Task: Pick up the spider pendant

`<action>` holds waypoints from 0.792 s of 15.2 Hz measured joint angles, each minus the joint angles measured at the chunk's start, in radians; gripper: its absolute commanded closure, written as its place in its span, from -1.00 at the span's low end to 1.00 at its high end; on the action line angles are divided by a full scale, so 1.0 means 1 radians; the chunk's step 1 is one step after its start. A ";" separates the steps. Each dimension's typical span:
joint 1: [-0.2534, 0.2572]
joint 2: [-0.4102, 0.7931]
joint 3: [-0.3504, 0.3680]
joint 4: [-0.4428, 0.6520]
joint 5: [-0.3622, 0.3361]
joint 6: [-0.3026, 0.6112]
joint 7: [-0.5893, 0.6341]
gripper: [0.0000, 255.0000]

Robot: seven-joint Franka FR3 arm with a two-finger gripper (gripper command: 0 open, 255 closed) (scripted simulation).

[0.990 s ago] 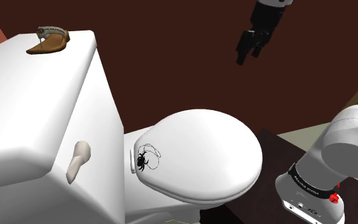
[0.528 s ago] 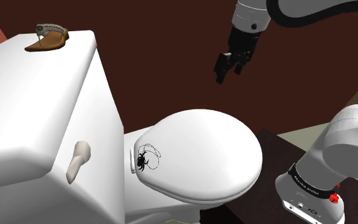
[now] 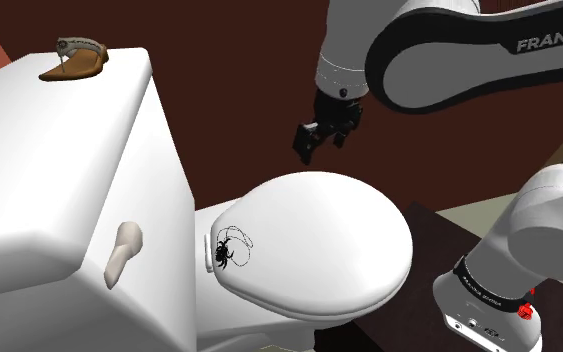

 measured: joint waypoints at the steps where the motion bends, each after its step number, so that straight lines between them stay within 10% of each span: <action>1: -0.004 0.025 0.028 -0.001 -0.003 0.028 0.032 -1.00; 12: -0.145 0.425 0.396 0.171 -0.260 0.198 0.508 -1.00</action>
